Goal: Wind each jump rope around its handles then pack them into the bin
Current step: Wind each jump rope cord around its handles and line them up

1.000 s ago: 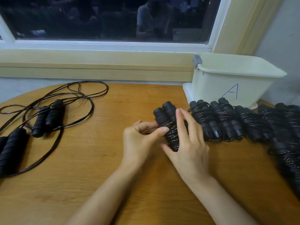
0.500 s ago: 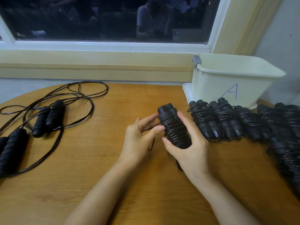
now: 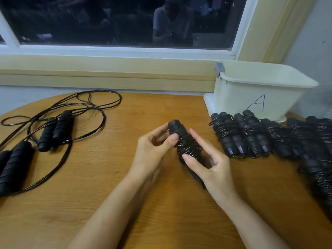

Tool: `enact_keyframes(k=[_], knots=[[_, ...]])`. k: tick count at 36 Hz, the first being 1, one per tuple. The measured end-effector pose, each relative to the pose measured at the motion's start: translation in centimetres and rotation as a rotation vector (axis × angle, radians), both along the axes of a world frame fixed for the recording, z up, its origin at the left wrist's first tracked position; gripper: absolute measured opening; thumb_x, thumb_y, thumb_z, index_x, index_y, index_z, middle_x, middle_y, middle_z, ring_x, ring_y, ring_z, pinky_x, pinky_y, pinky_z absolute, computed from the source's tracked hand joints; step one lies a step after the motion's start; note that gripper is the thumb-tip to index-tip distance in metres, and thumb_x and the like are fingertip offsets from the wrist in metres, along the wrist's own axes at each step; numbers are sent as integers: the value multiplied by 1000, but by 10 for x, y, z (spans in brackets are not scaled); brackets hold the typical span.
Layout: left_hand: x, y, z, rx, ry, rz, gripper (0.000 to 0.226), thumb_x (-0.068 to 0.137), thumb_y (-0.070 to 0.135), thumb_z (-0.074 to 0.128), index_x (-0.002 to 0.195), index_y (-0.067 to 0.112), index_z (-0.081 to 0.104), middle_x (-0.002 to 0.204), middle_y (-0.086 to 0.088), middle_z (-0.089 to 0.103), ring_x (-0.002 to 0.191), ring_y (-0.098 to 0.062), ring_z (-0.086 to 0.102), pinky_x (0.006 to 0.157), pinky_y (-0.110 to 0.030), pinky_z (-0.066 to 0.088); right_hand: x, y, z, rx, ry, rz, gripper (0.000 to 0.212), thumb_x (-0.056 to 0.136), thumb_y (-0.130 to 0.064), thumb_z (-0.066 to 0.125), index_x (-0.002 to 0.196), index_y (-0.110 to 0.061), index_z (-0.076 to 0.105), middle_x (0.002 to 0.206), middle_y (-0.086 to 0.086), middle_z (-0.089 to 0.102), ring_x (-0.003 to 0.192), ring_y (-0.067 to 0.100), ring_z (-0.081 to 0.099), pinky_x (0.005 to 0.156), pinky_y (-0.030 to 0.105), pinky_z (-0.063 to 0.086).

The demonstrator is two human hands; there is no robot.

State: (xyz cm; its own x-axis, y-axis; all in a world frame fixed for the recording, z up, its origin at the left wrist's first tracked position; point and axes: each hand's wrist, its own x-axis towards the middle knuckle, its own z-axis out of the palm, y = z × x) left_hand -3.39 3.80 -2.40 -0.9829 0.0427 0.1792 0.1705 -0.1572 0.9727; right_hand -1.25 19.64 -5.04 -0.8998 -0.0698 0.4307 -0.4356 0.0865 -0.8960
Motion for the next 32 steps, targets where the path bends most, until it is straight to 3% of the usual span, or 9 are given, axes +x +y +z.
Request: enact_keyframes(k=[3,7,9,14,17,20,28,30,32], knots=[[-1,2,-2,13,-11,55,59,70,21,71,127,7,61,105,1,75,103,-10,69,81,-16,53,0,-3,-5,122,80,-47,56,89,-32,65,143,-23,50,142,-2,57,135,12,49,110,40,44],[-1,4,-6,-15,1,98,55,68,27,73,121,14,64,103,9,75,105,-8,68,86,-19,53,1,-9,-6,331,223,-210,70,82,-39,72,144,-14,51,145,0,50,134,2,45,105,10,36],[-1,4,-7,-104,34,93,45,72,30,72,116,26,64,104,17,74,108,-4,66,95,-25,53,0,-10,-7,355,243,-247,71,80,-34,77,143,-11,52,141,-2,54,130,3,50,102,9,38],[0,5,-7,-356,82,-46,51,84,40,66,128,44,40,119,34,59,122,12,51,121,-48,22,-2,-3,-9,317,250,-311,64,83,-18,75,142,-9,52,135,2,60,124,7,56,99,10,41],[0,5,-7,-428,87,-157,54,91,46,60,131,49,25,131,40,38,131,21,31,125,-41,7,-4,0,-9,319,250,-330,64,82,-8,78,141,-6,53,132,4,61,122,8,56,97,7,40],[-2,3,-7,-507,115,-158,59,93,45,46,144,35,18,147,23,33,136,16,25,124,-33,-2,-5,1,-9,317,259,-341,62,81,-11,78,139,-5,55,132,3,62,122,8,56,100,10,41],[-5,0,-20,-913,337,93,85,94,70,14,146,10,44,128,-6,66,120,-15,59,119,-27,18,-8,0,-8,315,263,-372,61,79,-10,80,136,-4,58,133,5,62,123,9,56,102,8,37],[-5,0,-19,-875,307,97,77,98,64,18,147,11,43,131,0,63,121,-13,58,117,-26,23,-7,-1,-7,291,252,-354,61,79,-13,80,135,-5,59,133,3,62,123,8,56,102,9,38],[-5,0,-17,-731,283,91,61,99,50,31,143,12,47,127,21,57,116,7,55,109,-18,33,-6,-2,-5,250,223,-319,62,78,-19,78,135,-9,58,133,-2,62,124,5,57,102,11,41]])
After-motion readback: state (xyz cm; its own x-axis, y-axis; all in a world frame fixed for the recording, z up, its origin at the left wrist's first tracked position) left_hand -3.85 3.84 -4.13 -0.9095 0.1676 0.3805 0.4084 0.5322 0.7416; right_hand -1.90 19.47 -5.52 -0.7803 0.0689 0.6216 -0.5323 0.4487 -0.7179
